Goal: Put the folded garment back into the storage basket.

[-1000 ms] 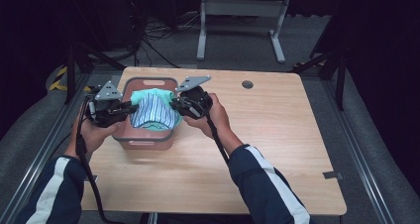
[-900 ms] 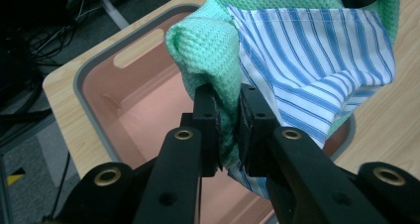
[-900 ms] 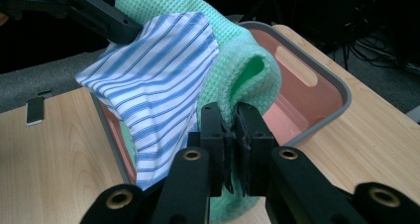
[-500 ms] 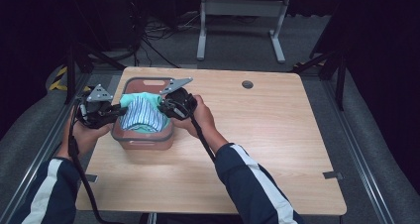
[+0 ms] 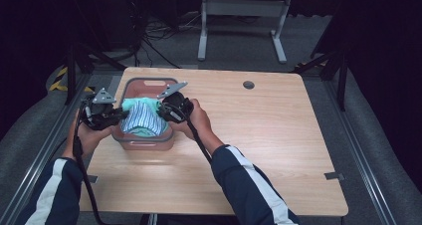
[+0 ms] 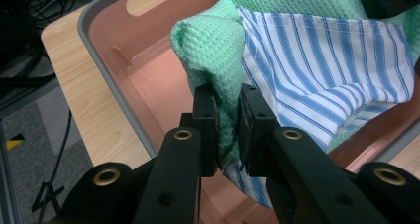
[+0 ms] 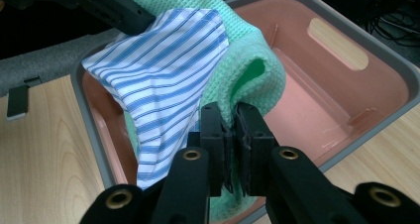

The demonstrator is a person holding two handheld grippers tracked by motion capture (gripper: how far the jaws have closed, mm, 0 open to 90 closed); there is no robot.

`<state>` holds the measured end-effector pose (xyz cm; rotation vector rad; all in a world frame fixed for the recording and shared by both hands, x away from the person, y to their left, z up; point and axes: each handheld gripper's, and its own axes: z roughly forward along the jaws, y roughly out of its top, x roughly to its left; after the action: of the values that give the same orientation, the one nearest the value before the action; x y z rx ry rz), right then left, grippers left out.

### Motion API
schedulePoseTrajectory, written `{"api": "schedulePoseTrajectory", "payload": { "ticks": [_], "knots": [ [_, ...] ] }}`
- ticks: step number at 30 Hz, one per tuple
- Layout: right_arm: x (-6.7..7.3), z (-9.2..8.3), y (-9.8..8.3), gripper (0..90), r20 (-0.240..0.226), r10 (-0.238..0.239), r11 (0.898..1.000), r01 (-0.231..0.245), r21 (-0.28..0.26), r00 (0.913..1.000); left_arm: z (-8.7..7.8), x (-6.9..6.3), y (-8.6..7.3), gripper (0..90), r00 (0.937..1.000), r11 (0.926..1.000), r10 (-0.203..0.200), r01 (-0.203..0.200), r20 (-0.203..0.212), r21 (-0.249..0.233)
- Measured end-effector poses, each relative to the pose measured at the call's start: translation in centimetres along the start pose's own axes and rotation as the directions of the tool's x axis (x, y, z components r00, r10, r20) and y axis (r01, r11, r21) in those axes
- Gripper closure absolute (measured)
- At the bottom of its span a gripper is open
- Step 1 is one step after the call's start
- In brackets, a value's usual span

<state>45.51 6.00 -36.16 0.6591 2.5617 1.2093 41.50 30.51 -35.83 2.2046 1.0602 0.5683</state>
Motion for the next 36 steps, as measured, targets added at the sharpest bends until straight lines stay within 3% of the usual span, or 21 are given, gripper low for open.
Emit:
{"api": "schedulePoseTrajectory", "payload": {
  "ticks": [10, 15, 20, 26, 32, 36],
  "knots": [
    [0.1, 0.8, -1.1, 82.3, -0.005, 0.007, 1.0, -0.007, 0.029, 1.0, 1.4, -0.2, -0.2, 78.0, 0.9999, 0.999, 0.013, -0.012, -0.01, 0.042],
    [-0.1, 0.9, -1.5, 78.9, -0.002, 0.018, 0.999, -0.018, 0.039, 0.9998, 1.9, -0.6, -0.2, 69.6, 0.9995, 0.9973, 0.005, -0.003, -0.03, 0.073],
    [0.0, 0.8, -1.5, 75.9, 0.008, 0.015, 0.999, -0.015, 0.045, 0.9999, 1.5, -0.7, -0.1, 68.4, 0.9994, 0.999, -0.001, 0.002, -0.035, 0.045],
    [0.0, 0.5, -1.8, 72.6, 0.019, 0.002, 0.999, -0.003, 0.05, 0.9998, 0.9, -1.1, 0.0, 65.8, 0.9993, 0.9997, 0.022, -0.022, -0.031, 0.014],
    [-0.3, 0.0, -2.3, 67.3, 0.029, 0.0, 0.999, -0.001, 0.051, 0.9996, 0.3, -2.0, 0.1, 58.4, 0.9982, 0.9989, 0.043, -0.044, -0.041, -0.014],
    [-0.4, -1.0, -2.7, 62.0, 0.034, -0.01, 0.999, 0.009, 0.038, 0.9994, 0.0, -3.3, 0.2, 55.8, 0.9985, 0.9981, 0.05, -0.051, -0.024, -0.036]
  ]
}}
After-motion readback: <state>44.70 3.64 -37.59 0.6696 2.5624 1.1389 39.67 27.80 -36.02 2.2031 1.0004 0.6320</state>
